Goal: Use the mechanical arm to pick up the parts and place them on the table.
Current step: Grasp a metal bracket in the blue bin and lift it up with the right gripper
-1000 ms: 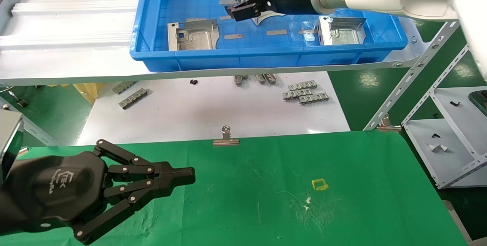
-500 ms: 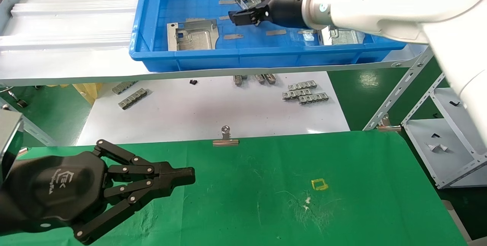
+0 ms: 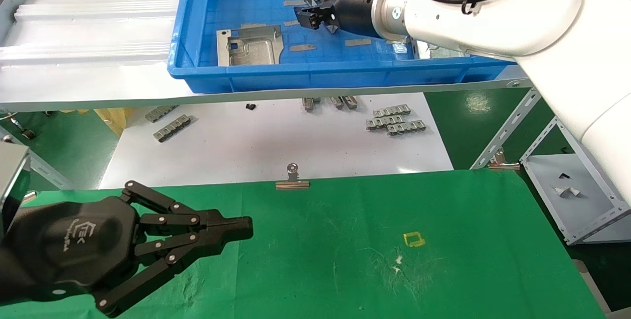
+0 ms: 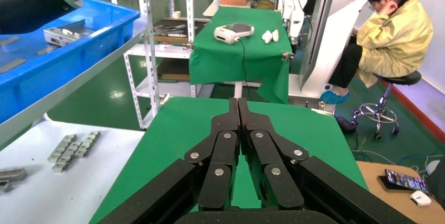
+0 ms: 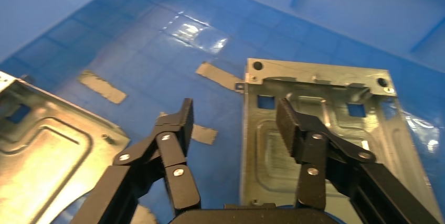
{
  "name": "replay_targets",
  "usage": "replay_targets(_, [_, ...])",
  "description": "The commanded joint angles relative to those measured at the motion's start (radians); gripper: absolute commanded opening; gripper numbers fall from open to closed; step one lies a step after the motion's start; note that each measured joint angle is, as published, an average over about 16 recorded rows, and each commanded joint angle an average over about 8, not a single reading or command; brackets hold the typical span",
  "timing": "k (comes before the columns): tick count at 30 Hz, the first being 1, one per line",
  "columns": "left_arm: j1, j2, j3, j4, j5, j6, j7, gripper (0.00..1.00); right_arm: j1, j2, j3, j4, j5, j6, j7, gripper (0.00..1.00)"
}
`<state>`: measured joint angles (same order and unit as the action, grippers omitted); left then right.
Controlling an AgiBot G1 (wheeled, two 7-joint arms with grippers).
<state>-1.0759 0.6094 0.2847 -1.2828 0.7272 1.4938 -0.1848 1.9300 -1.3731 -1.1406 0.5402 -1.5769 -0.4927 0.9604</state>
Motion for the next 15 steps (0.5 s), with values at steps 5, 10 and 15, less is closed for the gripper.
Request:
replay_targets(5, [0.000,0.000,0.000,0.000,0.000,0.000,0.000,1.00,0.011,0.001,-0.091,0.018,-0.008,0.049,0.076,0.00])
replay_targets(10, [0.000,0.000,0.001,0.000,-0.001,0.000,0.000,1.00,0.017,0.002,-0.151,0.036,-0.013,0.070,0.123,0.00])
replay_targets(15, [0.000,0.000,0.001,0.000,-0.001,0.000,0.001,1.00,0.023,0.002,-0.200,0.048,-0.022,0.091,0.163,0.00])
